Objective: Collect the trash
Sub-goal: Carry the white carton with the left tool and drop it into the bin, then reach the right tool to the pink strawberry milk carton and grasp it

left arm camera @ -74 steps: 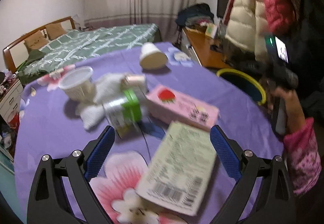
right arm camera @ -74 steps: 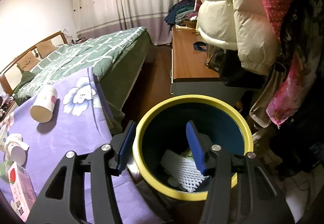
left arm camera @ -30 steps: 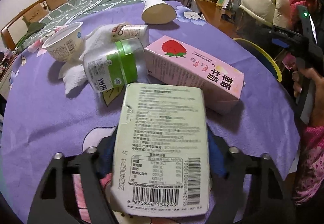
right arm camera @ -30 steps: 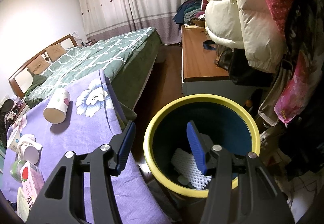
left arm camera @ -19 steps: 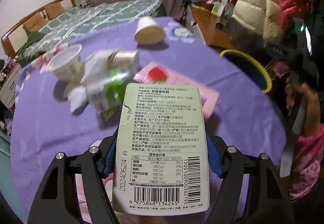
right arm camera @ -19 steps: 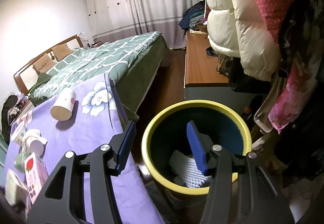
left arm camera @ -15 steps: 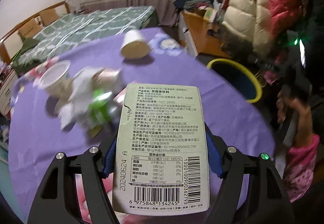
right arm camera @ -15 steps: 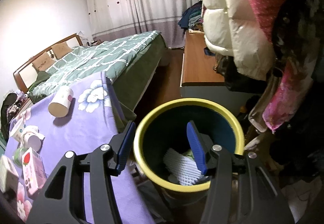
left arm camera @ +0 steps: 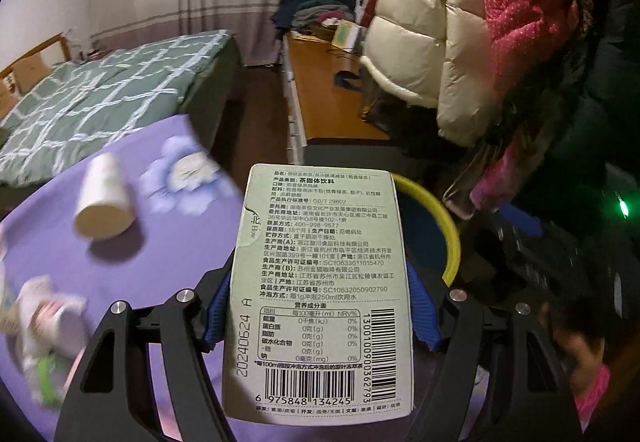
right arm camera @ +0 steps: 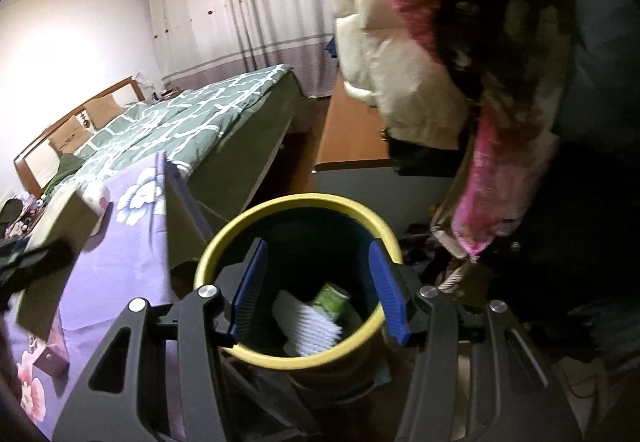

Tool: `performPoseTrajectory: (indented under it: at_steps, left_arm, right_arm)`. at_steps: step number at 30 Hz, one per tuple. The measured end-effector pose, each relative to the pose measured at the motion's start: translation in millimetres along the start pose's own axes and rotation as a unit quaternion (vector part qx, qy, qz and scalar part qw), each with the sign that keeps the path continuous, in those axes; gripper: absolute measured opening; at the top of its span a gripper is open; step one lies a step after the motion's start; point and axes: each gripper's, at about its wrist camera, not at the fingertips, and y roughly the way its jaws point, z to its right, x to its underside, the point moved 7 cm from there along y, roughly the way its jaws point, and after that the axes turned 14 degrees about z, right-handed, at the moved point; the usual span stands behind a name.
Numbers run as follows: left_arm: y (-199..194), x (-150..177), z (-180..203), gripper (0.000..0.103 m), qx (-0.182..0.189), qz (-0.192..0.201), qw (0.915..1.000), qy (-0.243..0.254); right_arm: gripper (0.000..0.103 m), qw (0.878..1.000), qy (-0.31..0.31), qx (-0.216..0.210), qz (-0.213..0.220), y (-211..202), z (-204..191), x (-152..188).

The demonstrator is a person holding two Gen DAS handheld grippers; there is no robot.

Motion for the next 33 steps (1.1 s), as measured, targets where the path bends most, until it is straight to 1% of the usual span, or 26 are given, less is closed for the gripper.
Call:
performPoseTrajectory:
  at_steps: [5,8,10,12,14,15,17,20,23,26,29,30,32,33]
  left_arm:
    - [60,-14,36,0.071,0.021,-0.016,0.9996,0.014]
    - [88,-17,50,0.071,0.031,-0.021,0.9993,0.01]
    - [107,-18,55,0.073,0.025,-0.026,0.9993,0.008]
    - [116,-21,56,0.089,0.014,-0.022,0.9996,0.01]
    - [112,-25,51,0.09,-0.002,-0.009,0.9999,0.009]
    - [105,-29,48,0.09,-0.001,-0.001,1.0,0.005]
    - [86,-34,39,0.092,-0.005,0.017,0.9998,-0.003]
    - [45,-38,15,0.094,-0.025,0.049,0.9984,-0.011]
    - [-7,-33,-18,0.098,-0.056,0.083,0.9948,-0.019]
    - [-58,-19,-59,0.098,-0.09,0.104,0.99,-0.031]
    - [-106,2,-111,0.098,-0.139,0.123,0.9814,-0.048]
    - [-127,11,-135,0.098,-0.167,0.13,0.9757,-0.056]
    - [-154,22,-164,0.098,-0.197,0.141,0.9682,-0.061]
    - [-171,29,-183,0.098,-0.218,0.149,0.9622,-0.064]
  right_arm:
    - [0.051,1.0,0.011,0.009,-0.01,4,22,6]
    - [0.051,1.0,0.015,0.013,-0.016,6,31,9]
    - [0.051,1.0,0.016,0.015,-0.018,7,34,10]
    - [0.051,1.0,0.016,0.019,-0.018,6,35,11]
    - [0.053,1.0,0.015,0.022,-0.018,5,38,11]
    - [0.056,1.0,0.014,0.022,-0.016,4,37,10]
    - [0.056,1.0,0.012,0.022,-0.015,4,35,10]
    - [0.056,1.0,0.006,0.012,-0.015,3,23,10]
    - [0.056,1.0,-0.003,-0.004,-0.02,5,4,12]
    - [0.056,0.999,-0.018,-0.022,-0.025,8,-20,14]
    - [0.056,0.998,-0.031,-0.049,-0.034,10,-52,16]
    - [0.056,0.997,-0.035,-0.059,-0.037,11,-64,17]
    - [0.056,0.994,-0.049,-0.082,-0.044,13,-92,18]
    - [0.056,0.993,-0.057,-0.091,-0.046,13,-106,19]
